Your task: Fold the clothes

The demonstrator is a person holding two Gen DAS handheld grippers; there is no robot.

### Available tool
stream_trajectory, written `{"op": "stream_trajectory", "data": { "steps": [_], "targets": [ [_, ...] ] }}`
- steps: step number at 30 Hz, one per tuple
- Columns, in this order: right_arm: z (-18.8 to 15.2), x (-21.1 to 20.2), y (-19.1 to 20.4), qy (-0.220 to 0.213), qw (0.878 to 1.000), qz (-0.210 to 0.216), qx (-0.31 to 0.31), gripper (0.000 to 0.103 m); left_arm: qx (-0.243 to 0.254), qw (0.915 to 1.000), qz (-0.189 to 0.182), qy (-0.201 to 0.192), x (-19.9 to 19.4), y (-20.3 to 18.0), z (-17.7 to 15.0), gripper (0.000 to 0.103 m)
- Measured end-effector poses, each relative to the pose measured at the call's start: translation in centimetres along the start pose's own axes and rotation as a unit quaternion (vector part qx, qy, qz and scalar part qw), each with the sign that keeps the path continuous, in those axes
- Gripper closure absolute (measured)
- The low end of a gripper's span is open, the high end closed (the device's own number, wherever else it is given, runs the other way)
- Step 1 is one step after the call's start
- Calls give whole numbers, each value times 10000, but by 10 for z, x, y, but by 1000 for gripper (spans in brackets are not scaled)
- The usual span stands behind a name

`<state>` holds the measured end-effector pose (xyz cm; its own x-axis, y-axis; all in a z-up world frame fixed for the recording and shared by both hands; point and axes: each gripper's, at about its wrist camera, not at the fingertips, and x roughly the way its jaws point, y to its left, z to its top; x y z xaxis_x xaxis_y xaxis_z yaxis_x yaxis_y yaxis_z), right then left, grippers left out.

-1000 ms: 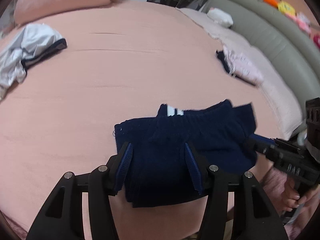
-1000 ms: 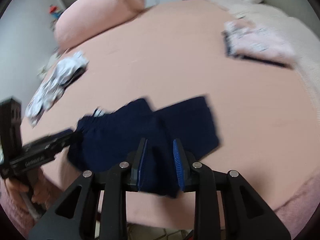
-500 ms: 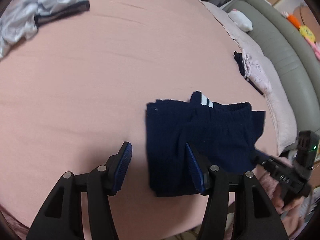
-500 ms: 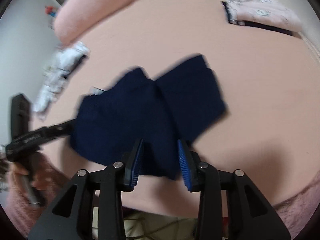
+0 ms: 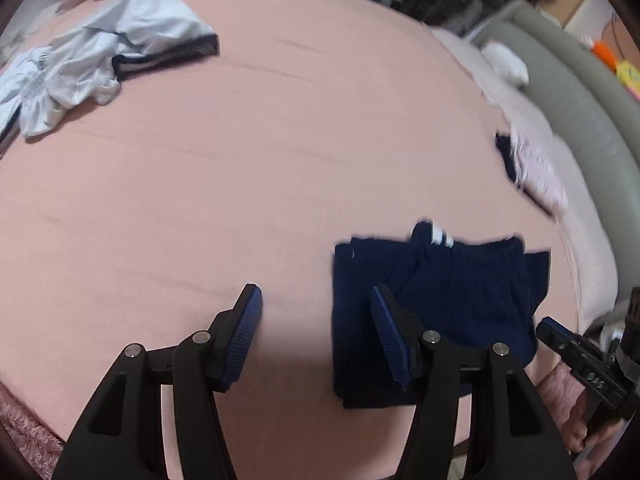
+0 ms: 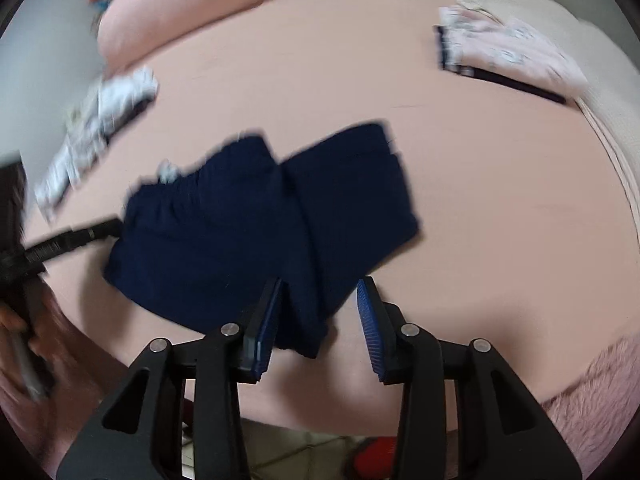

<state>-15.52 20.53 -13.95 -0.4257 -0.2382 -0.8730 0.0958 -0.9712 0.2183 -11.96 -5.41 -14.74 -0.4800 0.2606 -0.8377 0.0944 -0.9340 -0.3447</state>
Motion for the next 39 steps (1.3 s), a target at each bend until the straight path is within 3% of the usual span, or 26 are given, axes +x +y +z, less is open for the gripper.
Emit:
{"op": "stream_trajectory", "data": {
  "steps": [3,7,10,12,14,19,20,21,22,23,25,26,32,35,39],
  "targets": [
    [2,1,0,-67,10000,35,46,62,-107,9968,-754,258,9,-4,-5,44],
    [4,3,-2,-129,9998,70,101,62,373,9971,-412,520,27,-16,-7,44],
    [-1,5,-12,-32,9998,75,187,61,154,9969,-579,511,23,-8,-5,44],
    [-3,-2,-20,-58,9993,133,349,44,86,9963,-653,546,22,-2,-6,43],
    [-11,-6,-26,-22,9982,186,571,37,20,9958,-720,561,25,-1,-4,39],
    [-11,2,-20,56,9977,415,541,33,-580,9885,-1300,514,26,6,-4,33],
    [-8,3,-14,53,9974,524,482,36,-527,9882,-1338,533,31,0,-3,34],
    [-6,3,-9,62,9970,639,432,48,-327,9903,-1231,560,32,-7,-4,53],
    [-5,5,-5,113,9968,695,385,54,-128,9918,-1124,588,34,-13,-4,66],
    [-3,8,1,191,9977,578,287,56,-79,9918,-1105,639,36,-17,-4,72],
    [3,9,4,241,9979,549,241,71,123,9923,-1021,690,37,-28,4,82],
    [6,8,4,237,9976,591,258,84,207,9918,-1077,651,34,-38,11,85],
    [33,-34,-18,-226,9935,1036,404,89,711,9866,-1412,415,13,-99,54,86],
    [61,-65,-41,-541,9926,1008,413,88,962,9823,-1577,297,3,-129,76,86],
    [118,-86,-81,-1106,9897,785,462,88,1304,9752,-1779,151,28,-206,128,86]
  ]
}}
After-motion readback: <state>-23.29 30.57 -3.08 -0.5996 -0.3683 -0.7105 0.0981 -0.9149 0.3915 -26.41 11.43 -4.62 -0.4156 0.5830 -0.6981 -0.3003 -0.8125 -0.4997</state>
